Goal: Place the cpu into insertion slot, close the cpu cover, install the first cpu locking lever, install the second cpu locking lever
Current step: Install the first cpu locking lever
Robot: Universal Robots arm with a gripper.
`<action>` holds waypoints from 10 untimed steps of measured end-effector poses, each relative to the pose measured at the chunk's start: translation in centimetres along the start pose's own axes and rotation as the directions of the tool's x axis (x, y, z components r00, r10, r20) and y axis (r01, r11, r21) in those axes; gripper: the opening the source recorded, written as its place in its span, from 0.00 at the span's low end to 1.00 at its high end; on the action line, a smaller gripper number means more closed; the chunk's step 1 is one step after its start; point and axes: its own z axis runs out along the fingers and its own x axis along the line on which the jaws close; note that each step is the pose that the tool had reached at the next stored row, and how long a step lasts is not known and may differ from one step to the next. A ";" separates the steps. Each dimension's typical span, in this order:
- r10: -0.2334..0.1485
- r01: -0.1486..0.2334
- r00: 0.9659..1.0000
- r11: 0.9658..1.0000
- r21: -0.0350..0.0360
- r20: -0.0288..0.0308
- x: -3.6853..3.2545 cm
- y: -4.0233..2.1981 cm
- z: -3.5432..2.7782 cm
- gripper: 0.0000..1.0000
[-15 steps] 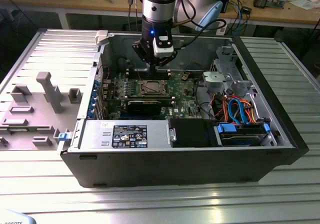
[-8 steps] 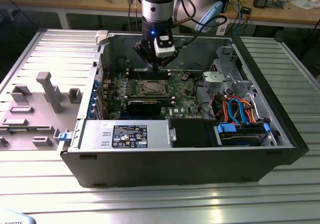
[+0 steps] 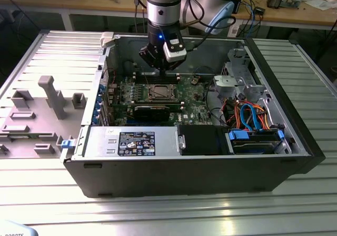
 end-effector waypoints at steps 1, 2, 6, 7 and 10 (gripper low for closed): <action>0.000 0.000 1.000 1.000 0.000 0.000 0.29 -0.06 -0.01 0.11; -0.006 0.006 1.000 1.000 0.000 0.000 0.63 -0.12 -0.02 0.11; -0.092 0.092 0.996 0.996 -0.003 -0.001 0.64 -0.13 0.06 0.11; -0.094 0.094 0.996 0.996 -0.004 -0.001 0.64 -0.13 0.06 0.11; -0.094 0.094 0.996 0.996 -0.004 -0.001 0.64 -0.14 0.06 0.11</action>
